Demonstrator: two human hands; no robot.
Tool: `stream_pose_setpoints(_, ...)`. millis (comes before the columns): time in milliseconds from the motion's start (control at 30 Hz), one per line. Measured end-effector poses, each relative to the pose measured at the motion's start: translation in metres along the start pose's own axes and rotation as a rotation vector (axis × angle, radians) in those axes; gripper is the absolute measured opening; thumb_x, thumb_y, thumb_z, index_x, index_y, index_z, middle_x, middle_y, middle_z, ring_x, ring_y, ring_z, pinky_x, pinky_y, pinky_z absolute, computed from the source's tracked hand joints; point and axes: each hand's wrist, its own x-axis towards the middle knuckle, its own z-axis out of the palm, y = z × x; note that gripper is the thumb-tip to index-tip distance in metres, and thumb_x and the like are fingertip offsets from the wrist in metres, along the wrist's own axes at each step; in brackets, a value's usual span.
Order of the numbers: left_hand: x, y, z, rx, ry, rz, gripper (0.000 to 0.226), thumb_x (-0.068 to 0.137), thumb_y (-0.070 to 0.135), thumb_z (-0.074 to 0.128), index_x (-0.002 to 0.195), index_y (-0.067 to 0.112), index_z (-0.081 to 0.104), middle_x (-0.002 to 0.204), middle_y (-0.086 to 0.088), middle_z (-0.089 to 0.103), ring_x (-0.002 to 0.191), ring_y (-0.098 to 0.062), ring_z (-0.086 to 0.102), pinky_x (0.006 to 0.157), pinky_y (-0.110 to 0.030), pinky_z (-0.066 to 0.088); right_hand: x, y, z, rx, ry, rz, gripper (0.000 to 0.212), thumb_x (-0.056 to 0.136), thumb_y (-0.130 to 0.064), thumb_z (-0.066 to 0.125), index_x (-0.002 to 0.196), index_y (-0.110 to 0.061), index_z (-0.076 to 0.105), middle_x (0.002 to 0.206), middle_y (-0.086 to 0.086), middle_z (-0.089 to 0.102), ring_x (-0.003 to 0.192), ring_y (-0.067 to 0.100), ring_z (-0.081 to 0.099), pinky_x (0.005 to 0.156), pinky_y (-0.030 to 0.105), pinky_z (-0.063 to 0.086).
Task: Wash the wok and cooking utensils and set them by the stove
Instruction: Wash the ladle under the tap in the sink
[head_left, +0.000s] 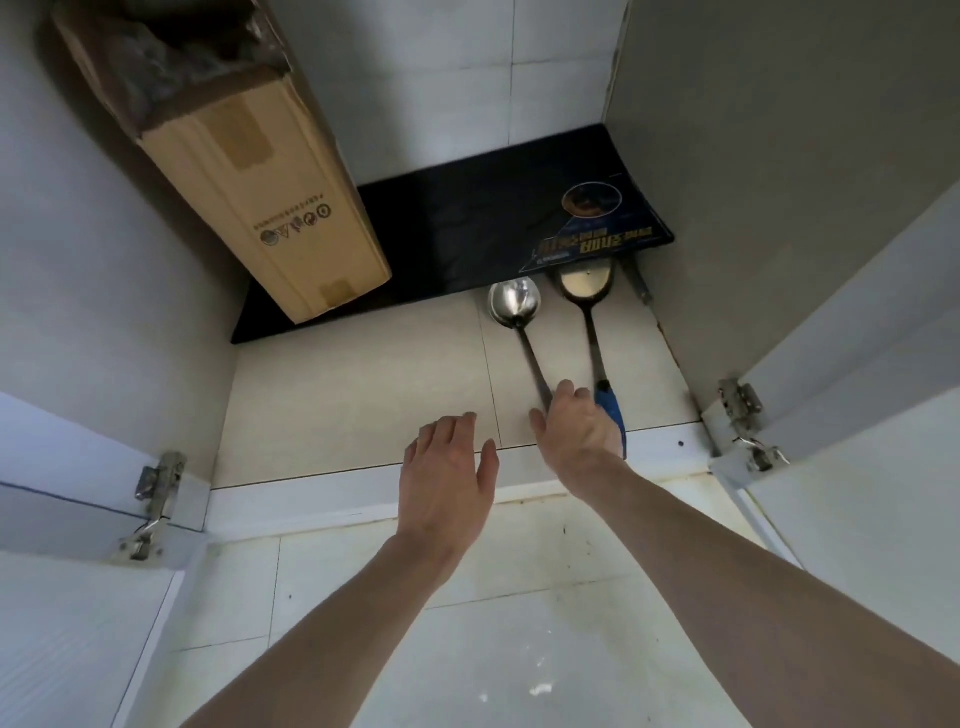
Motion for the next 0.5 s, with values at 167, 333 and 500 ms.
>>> stream_pose_setpoints(167,-0.002,-0.017,-0.005,-0.009,-0.047,0.008,0.041,0.102,0.038,0.045,0.135,0.017,0.055,0.123,0.000,0.064,0.116,-0.023,0.057,0.099,-0.037,0.047,0.012,-0.002,0.017,-0.145,-0.031,-0.037,0.028,0.105,-0.017,0.055,0.129,-0.007,0.046,0.122,0.011,0.060,0.104,0.026,0.067,0.081,0.034,0.056)
stream_pose_setpoints(333,-0.015,-0.008,-0.023,-0.130,-0.135,-0.080,0.041,0.104,0.036,0.043,0.140,0.020,0.052,0.130,0.002,0.062,0.122,-0.021,0.053,0.102,-0.038,0.046,-0.015,-0.002,0.005,0.066,-0.033,-0.035,0.017,0.103,-0.023,0.055,0.105,-0.007,0.055,0.095,0.007,0.064,0.080,0.021,0.061,0.064,0.031,0.049)
stream_pose_setpoints(500,-0.028,0.019,-0.044,-0.635,-0.284,-0.520,0.032,0.103,0.033,0.046,0.124,0.015,0.065,0.117,0.003,0.069,0.109,-0.015,0.064,0.092,-0.032,0.049,-0.078,-0.008,-0.032,0.909,-0.151,0.199,0.018,0.091,-0.009,0.068,0.079,0.003,0.074,0.068,0.009,0.076,0.066,0.014,0.077,0.071,0.034,0.065)
